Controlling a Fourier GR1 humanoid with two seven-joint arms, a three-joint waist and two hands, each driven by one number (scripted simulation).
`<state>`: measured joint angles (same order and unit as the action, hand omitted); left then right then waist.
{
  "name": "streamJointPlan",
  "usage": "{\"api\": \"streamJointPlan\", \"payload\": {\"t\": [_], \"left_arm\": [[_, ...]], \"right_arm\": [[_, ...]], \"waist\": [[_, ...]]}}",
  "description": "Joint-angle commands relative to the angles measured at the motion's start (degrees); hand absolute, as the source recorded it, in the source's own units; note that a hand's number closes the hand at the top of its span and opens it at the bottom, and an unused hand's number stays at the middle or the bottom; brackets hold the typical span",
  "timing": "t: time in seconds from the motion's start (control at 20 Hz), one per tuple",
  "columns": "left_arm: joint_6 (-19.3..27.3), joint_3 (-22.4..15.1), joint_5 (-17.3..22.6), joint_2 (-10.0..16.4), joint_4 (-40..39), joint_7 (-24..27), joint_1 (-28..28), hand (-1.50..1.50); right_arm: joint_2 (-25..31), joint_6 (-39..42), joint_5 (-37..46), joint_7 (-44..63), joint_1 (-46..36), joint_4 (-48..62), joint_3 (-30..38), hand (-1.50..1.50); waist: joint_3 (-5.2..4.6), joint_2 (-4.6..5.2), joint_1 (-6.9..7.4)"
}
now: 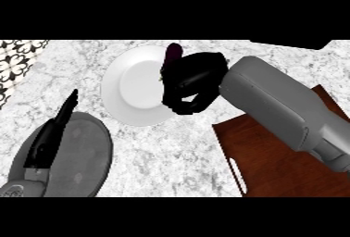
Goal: Pick the eggplant from the tray and place it in the plate
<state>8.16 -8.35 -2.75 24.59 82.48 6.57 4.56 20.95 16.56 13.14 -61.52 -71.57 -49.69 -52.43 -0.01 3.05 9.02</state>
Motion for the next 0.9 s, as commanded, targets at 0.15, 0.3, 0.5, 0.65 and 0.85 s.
{"api": "streamJointPlan", "payload": {"t": [0.15, 0.3, 0.5, 0.65, 0.85], "left_arm": [[1.1, 0.4, -0.5, -0.6, -1.1, 1.4, -2.1, 0.00], [0.3, 1.2, 0.4, 0.2, 0.3, 0.1, -1.8, 0.00], [0.3, 1.3, 0.5, 0.0, 0.6, 0.0, -1.5, 0.00], [-0.3, 1.4, 0.5, 0.5, 0.1, 0.9, -2.5, 0.00], [0.6, 1.3, -0.4, -0.2, -1.1, 1.2, -0.9, 0.00]], "right_arm": [[-1.5, 10.0, -0.9, -12.6, 2.3, 6.1, -7.9, -1.50], [-2.0, 7.2, 0.2, -13.9, 2.5, 8.7, -10.5, -1.50], [-4.5, 8.6, -3.7, -13.4, 2.8, 9.7, -11.0, -1.50], [-5.1, 14.1, -10.4, -11.4, 2.7, 9.5, -9.1, -1.50], [-5.9, 17.4, -19.0, -5.6, 2.2, 12.2, -5.3, -1.50]], "waist": [[-0.09, -0.58, -1.92], [0.02, -0.68, -2.20], [0.02, -0.33, -1.84], [-0.06, -0.40, -1.85], [-0.12, 0.11, -2.30]]}}
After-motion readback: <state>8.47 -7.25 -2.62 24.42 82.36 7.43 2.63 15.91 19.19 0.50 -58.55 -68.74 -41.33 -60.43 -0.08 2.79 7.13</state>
